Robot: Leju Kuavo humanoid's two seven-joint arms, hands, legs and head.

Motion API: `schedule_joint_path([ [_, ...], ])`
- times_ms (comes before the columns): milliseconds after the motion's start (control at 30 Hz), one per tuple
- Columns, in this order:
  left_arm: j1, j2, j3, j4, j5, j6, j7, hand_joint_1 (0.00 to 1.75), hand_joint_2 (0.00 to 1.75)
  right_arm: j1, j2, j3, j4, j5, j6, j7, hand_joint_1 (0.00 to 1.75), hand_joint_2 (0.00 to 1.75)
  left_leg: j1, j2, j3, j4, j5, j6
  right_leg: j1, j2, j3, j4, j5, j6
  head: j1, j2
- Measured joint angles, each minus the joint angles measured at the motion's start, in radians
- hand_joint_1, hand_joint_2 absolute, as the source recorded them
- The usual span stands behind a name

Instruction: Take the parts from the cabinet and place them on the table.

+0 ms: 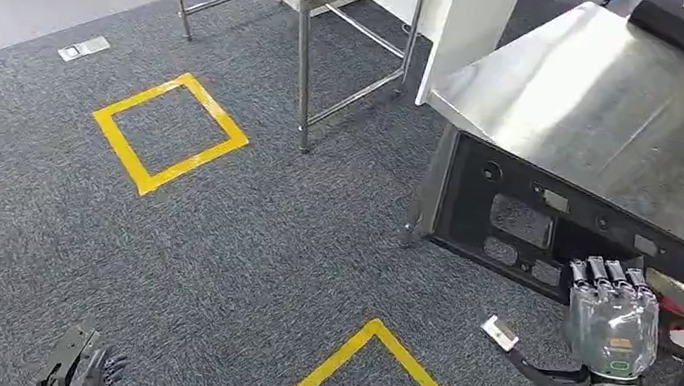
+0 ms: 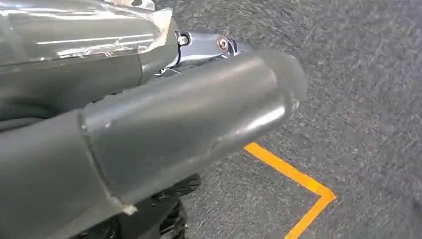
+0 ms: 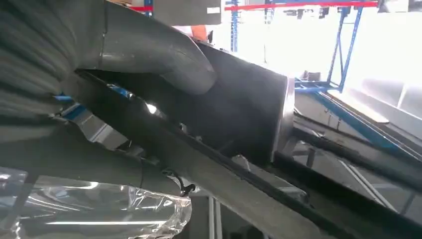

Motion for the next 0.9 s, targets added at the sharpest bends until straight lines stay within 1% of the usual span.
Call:
schedule_joint_path([
  [33,-0.002,0.0,-0.003,0.0,0.0,0.0,0.0,0.0,0.0,0.015,0.015,-0.029,-0.005,0.0,0.002,-0.016,1.75,1.75,-0.005,0.008,0.0,0.0,-0.001,0.004,-0.001,0.013,-0.005,-0.003,0.003,0.006,-0.001,0.0],
  [67,-0.005,-0.001,-0.007,0.0,0.0,0.0,0.0,0.0,0.0,0.027,0.029,-0.055,-0.011,0.0,0.004,-0.025,1.75,1.75,-0.01,0.021,0.002,-0.003,0.003,0.01,-0.005,0.025,-0.008,-0.007,0.007,0.016,-0.001,0.0],
  [100,-0.009,-0.003,-0.01,0.0,0.001,0.0,0.0,0.0,0.0,0.033,0.038,-0.075,-0.017,0.0,0.006,-0.029,1.75,1.75,0.0,0.037,0.005,-0.02,0.013,0.021,0.006,0.032,-0.019,-0.003,0.007,0.022,0.0,0.0],
  [133,-0.013,-0.004,-0.011,-0.001,0.004,0.004,0.002,0.0,0.0,0.041,0.049,-0.092,-0.022,0.0,0.01,-0.026,1.75,1.75,-0.003,0.046,0.01,-0.026,0.018,0.026,-0.003,-0.027,-0.029,0.02,-0.007,0.021,0.0,0.0],
  [167,-0.014,-0.004,-0.011,-0.001,0.008,0.005,0.004,0.0,0.0,0.039,0.055,-0.106,-0.027,0.0,0.015,-0.017,1.75,1.75,-0.003,0.059,0.009,-0.027,0.018,0.032,0.005,-0.068,-0.052,0.071,-0.037,0.015,0.008,0.0],
  [200,-0.012,-0.005,-0.011,-0.001,0.008,0.007,0.008,0.0,0.0,0.038,0.061,-0.114,-0.031,0.0,0.019,-0.007,1.75,1.75,-0.004,0.072,0.01,-0.027,0.017,0.032,0.005,-0.084,-0.087,0.144,-0.071,0.012,0.01,0.0],
  [233,-0.01,-0.005,-0.011,-0.001,0.008,0.008,0.008,0.0,0.0,0.04,0.066,-0.117,-0.034,-0.001,0.025,0.001,1.75,1.75,-0.006,0.088,0.009,-0.027,0.016,0.033,0.002,-0.091,-0.125,0.228,-0.104,0.013,0.008,0.0],
  [267,-0.009,-0.005,-0.011,-0.001,0.009,0.008,0.008,0.0,0.0,0.043,0.071,-0.117,-0.035,-0.001,0.029,0.012,1.75,1.75,-0.006,0.102,0.008,-0.026,0.016,0.034,-0.001,-0.095,-0.155,0.294,-0.124,0.019,0.01,0.0],
  [300,-0.009,-0.006,-0.012,-0.001,0.009,0.008,0.01,0.0,0.0,0.045,0.073,-0.117,-0.035,0.0,0.036,0.021,1.75,1.75,-0.006,0.115,0.008,-0.026,0.015,0.033,-0.005,-0.098,-0.159,0.304,-0.122,0.027,0.01,0.0],
  [333,-0.01,-0.007,-0.012,-0.001,0.01,0.008,0.01,0.0,0.0,0.045,0.075,-0.114,-0.036,0.0,0.043,0.033,1.75,1.75,-0.005,0.128,0.008,-0.026,0.014,0.031,-0.011,-0.102,-0.138,0.264,-0.103,0.04,0.01,0.0],
  [367,-0.01,-0.009,-0.013,-0.001,0.011,0.008,0.01,0.0,0.0,0.044,0.075,-0.114,-0.039,0.0,0.048,0.045,1.75,1.75,-0.003,0.139,0.008,-0.024,0.012,0.028,-0.017,-0.112,-0.094,0.186,-0.073,0.053,0.01,0.0],
  [400,-0.01,-0.011,-0.014,-0.001,0.011,0.008,0.011,0.0,0.0,0.041,0.075,-0.112,-0.043,0.0,0.054,0.057,1.75,1.75,-0.001,0.15,0.01,-0.022,0.009,0.023,-0.022,-0.132,-0.038,0.086,-0.041,0.065,0.009,0.0],
  [433,-0.011,-0.01,-0.014,-0.001,0.011,0.008,0.011,0.0,0.0,0.037,0.075,-0.109,-0.047,0.0,0.059,0.065,1.75,1.75,-0.006,0.16,0.013,-0.015,0.003,0.014,-0.023,-0.184,0.011,-0.008,-0.022,0.068,0.011,0.0],
  [467,-0.009,-0.008,-0.015,-0.002,0.011,0.01,0.012,0.0,0.0,0.032,0.075,-0.106,-0.048,0.0,0.061,0.068,1.75,1.75,-0.011,0.17,0.012,-0.014,-0.002,0.007,-0.009,-0.194,0.015,0.003,-0.016,0.061,0.011,0.0],
  [500,-0.01,-0.008,-0.015,-0.002,0.012,0.009,0.012,0.0,0.0,0.032,0.076,-0.105,-0.052,0.0,0.061,0.069,1.75,1.75,-0.012,0.177,0.017,-0.012,-0.005,0.001,-0.01,-0.175,0.009,0.001,-0.014,0.044,0.008,0.0],
  [533,-0.011,-0.009,-0.017,-0.002,0.012,0.009,0.013,0.0,0.0,0.032,0.076,-0.103,-0.052,0.0,0.061,0.072,1.75,1.75,-0.013,0.187,0.021,-0.013,-0.006,0.0,-0.01,-0.166,0.007,0.001,-0.013,0.039,0.007,0.0],
  [567,-0.011,-0.011,-0.019,-0.002,0.012,0.009,0.013,0.0,0.0,0.031,0.075,-0.098,-0.052,0.0,0.065,0.083,1.75,1.75,-0.011,0.197,0.025,-0.018,-0.004,-0.002,-0.006,-0.155,0.006,0.002,-0.012,0.034,0.007,0.0],
  [600,-0.012,-0.012,-0.021,-0.003,0.012,0.009,0.013,0.0,0.0,0.026,0.071,-0.091,-0.056,0.0,0.074,0.101,1.75,1.75,-0.007,0.204,0.027,-0.017,-0.009,-0.01,-0.015,-0.144,0.01,-0.002,-0.009,0.024,0.008,0.0],
  [633,-0.015,-0.011,-0.021,-0.005,0.012,0.009,0.013,0.0,0.0,0.023,0.068,-0.084,-0.061,0.0,0.083,0.122,1.75,1.75,0.0,0.151,0.021,0.001,-0.026,-0.019,-0.022,-0.132,0.011,-0.004,-0.006,0.016,0.005,0.0],
  [667,-0.015,-0.012,-0.022,-0.005,0.015,0.009,0.013,0.0,0.0,0.011,0.063,-0.074,-0.064,0.0,0.092,0.146,1.75,1.75,0.003,0.111,0.001,0.05,-0.061,-0.02,-0.024,-0.125,0.011,-0.003,-0.005,0.005,0.004,0.0],
  [700,-0.012,-0.012,-0.022,-0.005,0.015,0.009,0.014,0.0,0.0,0.0,0.061,-0.062,-0.066,0.0,0.097,0.158,1.75,1.75,0.002,0.088,-0.034,0.126,-0.103,-0.021,-0.023,-0.114,0.011,-0.004,-0.004,-0.003,0.001,0.0],
  [733,-0.008,-0.013,-0.022,-0.005,0.015,0.009,0.016,0.0,0.0,-0.007,0.059,-0.048,-0.067,0.0,0.098,0.167,1.75,1.75,0.002,0.079,-0.078,0.219,-0.144,-0.022,-0.02,-0.102,0.01,-0.003,-0.004,-0.003,-0.001,0.0],
  [767,-0.005,-0.013,-0.022,-0.005,0.015,0.009,0.019,0.0,0.0,-0.01,0.058,-0.037,-0.068,0.0,0.101,0.172,1.75,1.75,0.003,0.078,-0.115,0.29,-0.167,-0.023,-0.018,-0.089,0.01,-0.003,-0.002,-0.005,-0.001,0.0],
  [800,-0.002,-0.014,-0.023,-0.005,0.015,0.009,0.021,0.0,0.0,-0.011,0.057,-0.025,-0.068,0.0,0.108,0.175,1.75,1.75,0.003,0.078,-0.137,0.325,-0.167,-0.021,-0.016,-0.076,0.01,-0.003,-0.002,-0.006,0.0,0.0],
  [833,0.0,-0.014,-0.023,-0.005,0.015,0.009,0.021,0.0,0.0,-0.013,0.056,-0.016,-0.068,0.0,0.113,0.176,1.75,1.75,0.003,0.076,-0.133,0.306,-0.141,-0.018,-0.016,-0.066,0.01,-0.003,-0.002,-0.006,-0.001,0.0],
  [867,0.0,-0.014,-0.023,-0.005,0.017,0.008,0.022,0.0,0.0,-0.016,0.056,-0.008,-0.068,0.0,0.116,0.177,1.75,1.75,0.003,0.075,-0.106,0.243,-0.096,-0.014,-0.015,-0.064,0.011,-0.003,-0.002,-0.006,-0.001,0.0],
  [900,-0.001,-0.014,-0.023,-0.007,0.017,0.007,0.023,0.0,0.0,-0.019,0.056,-0.003,-0.068,0.0,0.118,0.177,1.75,1.75,0.003,0.074,-0.067,0.16,-0.052,-0.009,-0.015,-0.054,0.013,-0.002,-0.002,-0.006,-0.001,0.0],
])
